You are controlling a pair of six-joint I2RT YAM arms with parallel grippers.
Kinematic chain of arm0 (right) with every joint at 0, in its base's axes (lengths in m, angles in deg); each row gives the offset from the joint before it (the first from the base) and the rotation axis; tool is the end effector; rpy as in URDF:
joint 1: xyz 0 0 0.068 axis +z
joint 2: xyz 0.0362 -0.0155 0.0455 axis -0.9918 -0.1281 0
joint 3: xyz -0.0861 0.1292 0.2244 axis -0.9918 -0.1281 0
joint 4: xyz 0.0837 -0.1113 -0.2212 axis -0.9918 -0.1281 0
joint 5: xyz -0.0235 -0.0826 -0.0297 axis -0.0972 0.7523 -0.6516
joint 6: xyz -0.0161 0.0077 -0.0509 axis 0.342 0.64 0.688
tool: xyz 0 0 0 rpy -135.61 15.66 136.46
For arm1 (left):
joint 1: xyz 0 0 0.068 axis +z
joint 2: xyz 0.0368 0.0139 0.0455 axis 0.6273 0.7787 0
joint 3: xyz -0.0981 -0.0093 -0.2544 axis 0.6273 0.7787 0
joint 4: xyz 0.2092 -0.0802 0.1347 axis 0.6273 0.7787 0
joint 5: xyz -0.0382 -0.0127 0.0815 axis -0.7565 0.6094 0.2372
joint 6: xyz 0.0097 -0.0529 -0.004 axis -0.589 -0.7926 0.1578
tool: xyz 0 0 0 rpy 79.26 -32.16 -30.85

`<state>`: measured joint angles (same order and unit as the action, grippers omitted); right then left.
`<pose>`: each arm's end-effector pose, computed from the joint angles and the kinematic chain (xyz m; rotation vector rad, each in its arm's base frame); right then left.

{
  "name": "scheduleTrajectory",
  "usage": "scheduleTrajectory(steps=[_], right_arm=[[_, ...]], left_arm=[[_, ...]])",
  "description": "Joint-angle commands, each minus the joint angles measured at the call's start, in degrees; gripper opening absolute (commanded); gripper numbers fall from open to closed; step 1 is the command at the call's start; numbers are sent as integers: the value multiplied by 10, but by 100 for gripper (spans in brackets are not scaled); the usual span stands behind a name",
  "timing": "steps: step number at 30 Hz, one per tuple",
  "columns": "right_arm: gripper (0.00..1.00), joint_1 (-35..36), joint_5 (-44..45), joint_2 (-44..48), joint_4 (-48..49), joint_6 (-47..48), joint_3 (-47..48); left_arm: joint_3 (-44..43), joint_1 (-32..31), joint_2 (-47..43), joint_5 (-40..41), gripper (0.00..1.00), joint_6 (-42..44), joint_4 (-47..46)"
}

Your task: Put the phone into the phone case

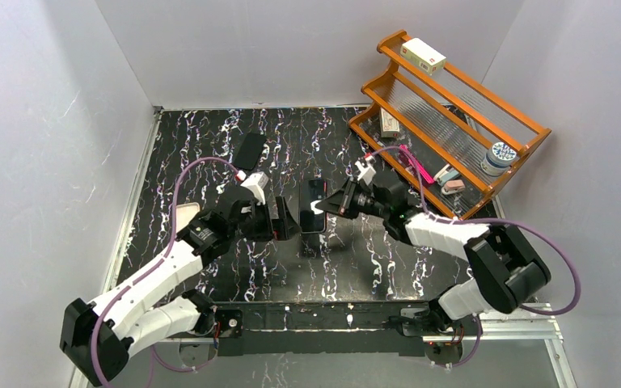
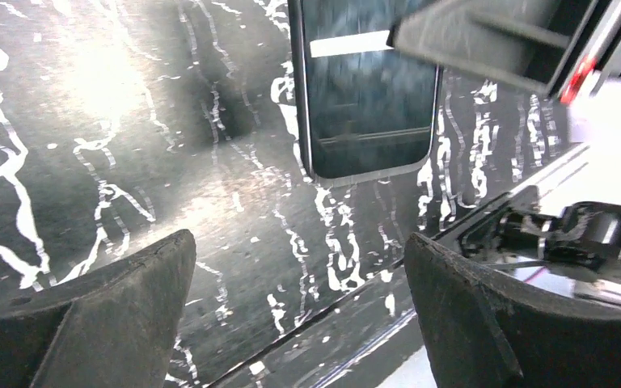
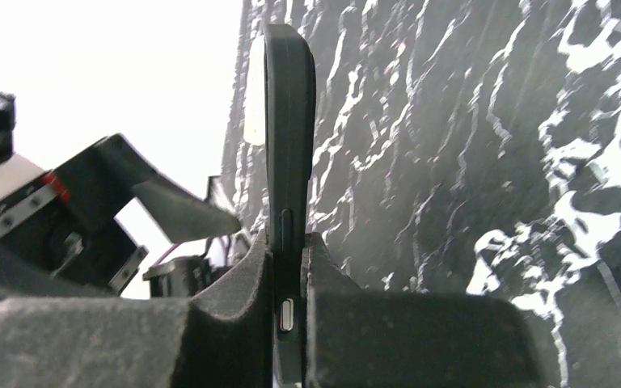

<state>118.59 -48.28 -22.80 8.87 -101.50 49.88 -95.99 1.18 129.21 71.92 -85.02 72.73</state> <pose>0.2272 0.1822 0.2078 0.0897 2.0745 1.4825 0.1665 -0.1353 0.2708 0.0828 2.2297 -0.9331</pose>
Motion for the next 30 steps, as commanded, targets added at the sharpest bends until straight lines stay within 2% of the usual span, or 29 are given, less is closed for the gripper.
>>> scheduleTrajectory(steps=[1,7,15,20,25,30], right_arm=[[1,-18,32,-38,-131,95,106],[2,-43,21,-148,-242,155,205],[6,-87,-46,-249,-285,175,252],[18,-96,-45,-274,-305,186,262],[38,-97,-37,-279,-323,186,272],[49,-98,-40,-254,-344,190,276]], left_arm=[[-28,-1,-24,62,98,72,88],[-12,-1,-43,79,98,84,104],[-16,-1,-23,95,98,90,108],[-14,-1,-34,107,98,88,108],[-11,-1,-47,123,98,86,112],[-32,-1,-32,143,98,79,143]])
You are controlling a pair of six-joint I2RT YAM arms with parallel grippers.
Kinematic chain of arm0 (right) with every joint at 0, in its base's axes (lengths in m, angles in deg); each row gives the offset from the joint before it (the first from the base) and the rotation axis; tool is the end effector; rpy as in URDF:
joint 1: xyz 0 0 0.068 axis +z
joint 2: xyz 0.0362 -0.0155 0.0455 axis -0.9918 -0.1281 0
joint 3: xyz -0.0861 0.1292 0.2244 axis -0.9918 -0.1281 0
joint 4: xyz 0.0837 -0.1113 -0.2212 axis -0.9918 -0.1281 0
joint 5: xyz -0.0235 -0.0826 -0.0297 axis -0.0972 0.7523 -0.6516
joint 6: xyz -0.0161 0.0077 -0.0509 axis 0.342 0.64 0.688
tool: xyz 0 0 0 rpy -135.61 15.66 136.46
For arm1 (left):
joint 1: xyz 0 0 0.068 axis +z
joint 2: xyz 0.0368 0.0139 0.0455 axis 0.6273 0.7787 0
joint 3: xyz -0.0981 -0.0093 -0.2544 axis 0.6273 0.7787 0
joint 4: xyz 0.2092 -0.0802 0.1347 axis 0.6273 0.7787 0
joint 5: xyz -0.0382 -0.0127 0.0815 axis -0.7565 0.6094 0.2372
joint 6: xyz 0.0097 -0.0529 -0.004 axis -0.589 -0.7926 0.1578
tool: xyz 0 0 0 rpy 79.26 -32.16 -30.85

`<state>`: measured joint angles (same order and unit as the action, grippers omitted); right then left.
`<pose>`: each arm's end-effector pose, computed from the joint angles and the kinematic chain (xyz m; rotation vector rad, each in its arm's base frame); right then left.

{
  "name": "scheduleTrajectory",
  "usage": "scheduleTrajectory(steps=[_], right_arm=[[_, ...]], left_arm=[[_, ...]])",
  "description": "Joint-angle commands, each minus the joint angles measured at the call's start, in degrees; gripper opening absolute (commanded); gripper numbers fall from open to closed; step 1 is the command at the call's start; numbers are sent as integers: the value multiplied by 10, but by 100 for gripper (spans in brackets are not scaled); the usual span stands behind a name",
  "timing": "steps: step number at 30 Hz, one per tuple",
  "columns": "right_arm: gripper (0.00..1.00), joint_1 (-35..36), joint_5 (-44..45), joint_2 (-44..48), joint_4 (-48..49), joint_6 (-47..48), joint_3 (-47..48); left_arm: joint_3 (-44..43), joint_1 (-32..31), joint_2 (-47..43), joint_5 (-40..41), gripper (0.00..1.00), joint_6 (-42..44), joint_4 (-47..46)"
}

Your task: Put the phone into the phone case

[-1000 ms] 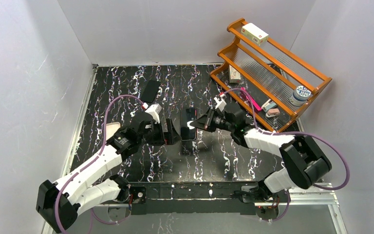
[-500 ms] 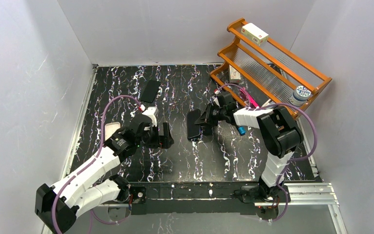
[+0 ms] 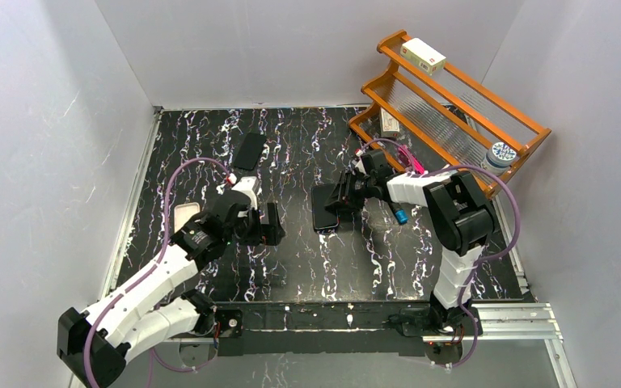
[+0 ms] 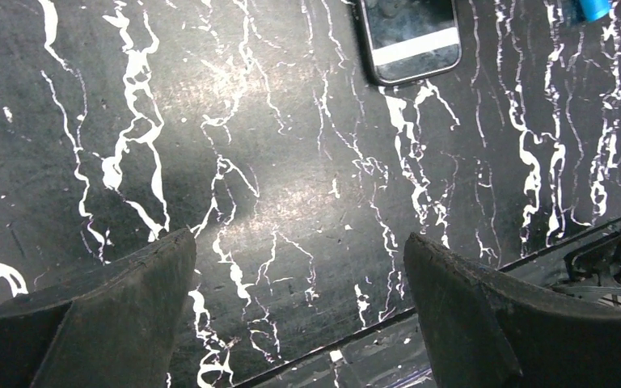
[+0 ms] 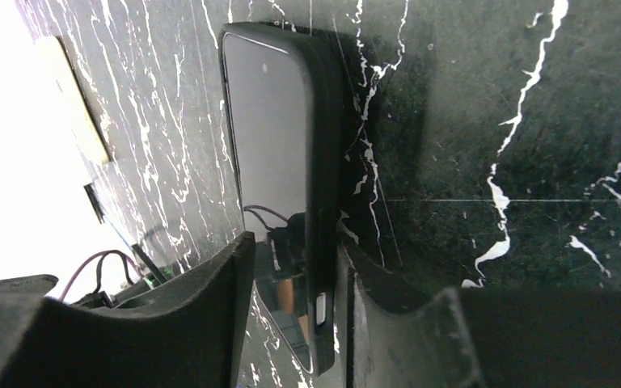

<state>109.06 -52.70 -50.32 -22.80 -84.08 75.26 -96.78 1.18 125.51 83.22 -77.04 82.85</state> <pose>0.3317 0.1833 0.1370 0.1024 2.5823 1.0932 0.1553 -0.1178 0.2710 0.1146 2.2526 -0.6121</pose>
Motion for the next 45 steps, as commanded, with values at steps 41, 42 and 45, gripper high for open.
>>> scheduleTrajectory(steps=[41,42,45], right_arm=[[99,5,-135,537,53,-57,-243],[99,5,-135,539,50,-56,-240],[99,5,-132,543,47,-55,-237]], left_arm=[[-152,401,365,122,59,76,55],[-153,409,374,115,58,79,55],[-151,428,396,99,55,85,47]])
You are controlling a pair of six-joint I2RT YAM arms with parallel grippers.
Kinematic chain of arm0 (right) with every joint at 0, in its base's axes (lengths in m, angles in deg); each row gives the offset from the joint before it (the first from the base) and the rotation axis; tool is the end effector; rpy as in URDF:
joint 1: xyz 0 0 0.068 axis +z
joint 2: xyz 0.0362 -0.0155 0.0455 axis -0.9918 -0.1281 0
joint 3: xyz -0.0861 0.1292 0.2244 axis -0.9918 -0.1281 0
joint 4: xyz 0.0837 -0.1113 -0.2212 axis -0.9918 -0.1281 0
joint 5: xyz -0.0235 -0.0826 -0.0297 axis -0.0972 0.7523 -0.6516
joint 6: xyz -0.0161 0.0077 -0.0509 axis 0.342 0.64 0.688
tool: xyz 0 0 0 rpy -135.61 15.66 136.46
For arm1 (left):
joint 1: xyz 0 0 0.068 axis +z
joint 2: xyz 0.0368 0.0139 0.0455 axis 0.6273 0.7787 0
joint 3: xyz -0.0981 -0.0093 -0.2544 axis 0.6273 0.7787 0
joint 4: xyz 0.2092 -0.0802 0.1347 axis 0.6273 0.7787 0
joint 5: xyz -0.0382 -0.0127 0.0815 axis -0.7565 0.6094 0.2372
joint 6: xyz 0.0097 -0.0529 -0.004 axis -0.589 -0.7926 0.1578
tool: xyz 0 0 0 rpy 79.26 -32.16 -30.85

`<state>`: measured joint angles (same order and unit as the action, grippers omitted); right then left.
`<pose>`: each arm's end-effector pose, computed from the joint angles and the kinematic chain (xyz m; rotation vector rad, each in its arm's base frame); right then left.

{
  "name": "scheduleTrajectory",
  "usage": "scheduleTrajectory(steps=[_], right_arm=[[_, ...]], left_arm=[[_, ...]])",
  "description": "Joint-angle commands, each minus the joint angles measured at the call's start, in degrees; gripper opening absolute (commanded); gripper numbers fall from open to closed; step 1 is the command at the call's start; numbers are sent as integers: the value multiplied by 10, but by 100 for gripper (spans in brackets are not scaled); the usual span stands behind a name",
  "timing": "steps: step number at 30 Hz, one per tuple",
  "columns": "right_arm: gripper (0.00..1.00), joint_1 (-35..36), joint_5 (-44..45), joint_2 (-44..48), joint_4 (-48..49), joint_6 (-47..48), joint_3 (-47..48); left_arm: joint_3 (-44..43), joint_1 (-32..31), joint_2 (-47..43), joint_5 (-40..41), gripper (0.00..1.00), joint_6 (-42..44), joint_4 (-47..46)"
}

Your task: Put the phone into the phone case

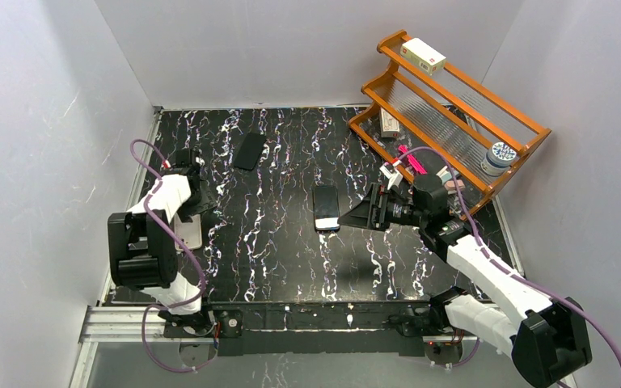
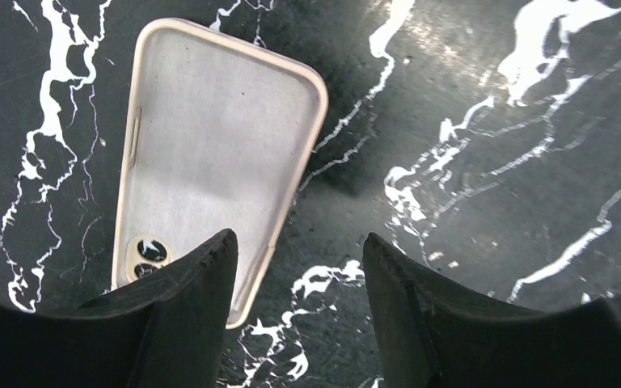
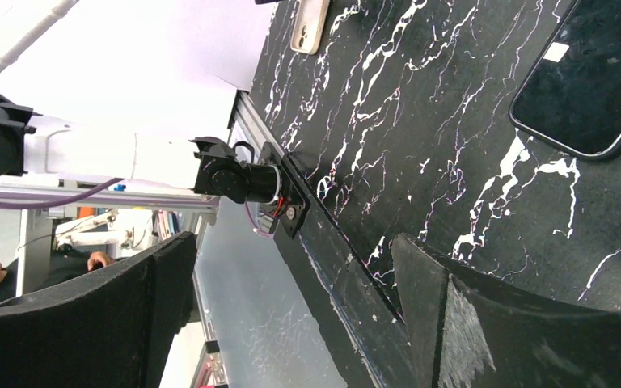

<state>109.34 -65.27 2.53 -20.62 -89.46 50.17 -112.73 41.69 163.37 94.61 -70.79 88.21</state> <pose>0.1835 0.1180 0.2638 -0.1755 2.0956 1.4962 0.3033 0.0237 0.2017 -0.6904 2.5298 0.1963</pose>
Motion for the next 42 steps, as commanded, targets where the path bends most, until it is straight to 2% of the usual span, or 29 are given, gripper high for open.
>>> scheduleTrajectory(steps=[1,7,9,19,24,32,35,42], right_arm=[[99,2,-4,17,25,-2,14],[99,2,-2,15,31,-7,7],[99,2,-2,12,34,-8,5],[99,2,3,14,33,-8,2],[99,2,9,22,33,-11,-6],[99,2,20,30,29,-10,-8],[99,2,21,29,33,-15,-12],[99,2,26,39,20,-13,-11]], left_arm=[[9,28,26,-17,54,23,-8],[11,39,54,-47,37,25,-12],[14,39,57,-52,29,27,-12],[7,39,49,-106,0,36,2],[-1,39,28,-139,0,41,23],[16,17,-31,-254,0,3,28],[20,-29,-49,-246,0,-29,19],[31,-183,-54,-255,0,-142,-52]])
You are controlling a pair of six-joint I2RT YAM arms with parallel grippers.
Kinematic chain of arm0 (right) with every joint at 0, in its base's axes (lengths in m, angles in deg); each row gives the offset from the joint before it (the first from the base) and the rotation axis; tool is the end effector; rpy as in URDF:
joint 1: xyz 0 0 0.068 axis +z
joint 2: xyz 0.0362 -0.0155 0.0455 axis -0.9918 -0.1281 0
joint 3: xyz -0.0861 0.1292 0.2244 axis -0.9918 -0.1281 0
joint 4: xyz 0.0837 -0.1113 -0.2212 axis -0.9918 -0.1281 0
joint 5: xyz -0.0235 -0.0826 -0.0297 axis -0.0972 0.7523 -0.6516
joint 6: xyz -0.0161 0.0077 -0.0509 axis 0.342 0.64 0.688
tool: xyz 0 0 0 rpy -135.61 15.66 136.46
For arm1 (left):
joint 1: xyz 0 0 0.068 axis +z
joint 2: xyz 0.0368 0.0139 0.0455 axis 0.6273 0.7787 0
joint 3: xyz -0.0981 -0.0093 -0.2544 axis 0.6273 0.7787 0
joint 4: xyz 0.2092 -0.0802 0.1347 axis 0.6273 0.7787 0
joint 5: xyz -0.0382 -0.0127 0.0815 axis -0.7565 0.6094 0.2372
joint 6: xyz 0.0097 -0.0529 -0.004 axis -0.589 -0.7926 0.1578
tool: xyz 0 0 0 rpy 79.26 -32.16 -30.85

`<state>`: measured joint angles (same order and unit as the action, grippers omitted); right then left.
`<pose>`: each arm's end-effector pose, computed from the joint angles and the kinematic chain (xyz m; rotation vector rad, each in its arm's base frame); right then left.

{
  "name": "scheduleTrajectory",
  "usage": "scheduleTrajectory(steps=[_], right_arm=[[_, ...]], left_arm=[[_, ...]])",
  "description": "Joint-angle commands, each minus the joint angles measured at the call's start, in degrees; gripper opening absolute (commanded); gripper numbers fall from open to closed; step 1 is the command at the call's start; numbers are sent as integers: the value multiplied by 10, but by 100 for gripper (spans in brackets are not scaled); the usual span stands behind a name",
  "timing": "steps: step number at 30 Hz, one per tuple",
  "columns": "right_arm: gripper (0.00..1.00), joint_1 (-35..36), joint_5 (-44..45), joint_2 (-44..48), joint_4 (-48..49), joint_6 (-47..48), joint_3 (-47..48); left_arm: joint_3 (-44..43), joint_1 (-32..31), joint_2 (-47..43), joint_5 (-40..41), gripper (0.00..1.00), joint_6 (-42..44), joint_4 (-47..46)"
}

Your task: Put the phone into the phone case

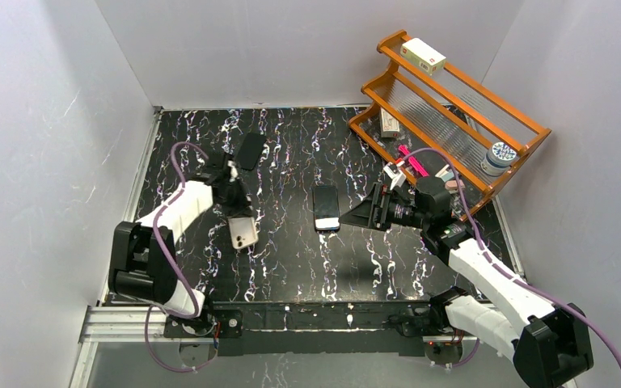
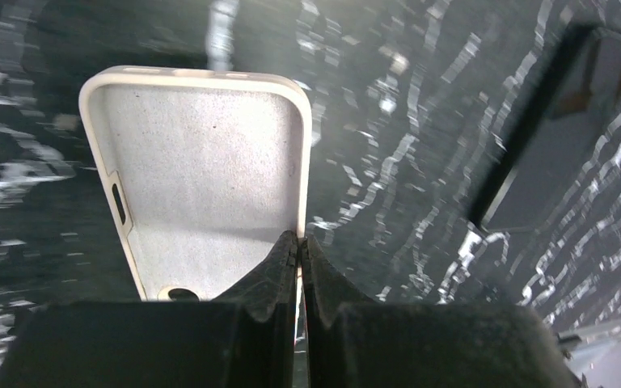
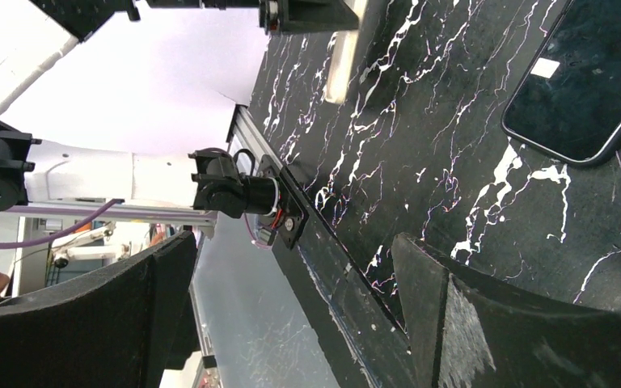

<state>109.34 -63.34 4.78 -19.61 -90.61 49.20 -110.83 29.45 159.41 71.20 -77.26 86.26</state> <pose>0.1787 0.1146 0.2671 -0.1456 2.0573 1.4838 0.2906 -0.0540 0.2126 -0.4291 2.6100 -0.4608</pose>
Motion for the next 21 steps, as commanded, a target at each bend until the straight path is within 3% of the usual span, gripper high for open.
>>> scheduleTrajectory(steps=[1,9,15,18,21], right_arm=[[99,2,9,19,9,-2,-2],[99,2,19,30,3,-8,-16],[99,4,24,27,1,-9,-15],[99,3,25,24,-1,-8,-11],[99,3,25,20,0,-8,-9]], left_arm=[[11,-81,-12,-13,0,-87,-42],[-29,-202,39,32,0,-133,-73],[-37,-248,79,41,0,-149,-95],[-46,-255,90,44,9,-143,-97],[-64,-255,88,47,27,-129,-93]])
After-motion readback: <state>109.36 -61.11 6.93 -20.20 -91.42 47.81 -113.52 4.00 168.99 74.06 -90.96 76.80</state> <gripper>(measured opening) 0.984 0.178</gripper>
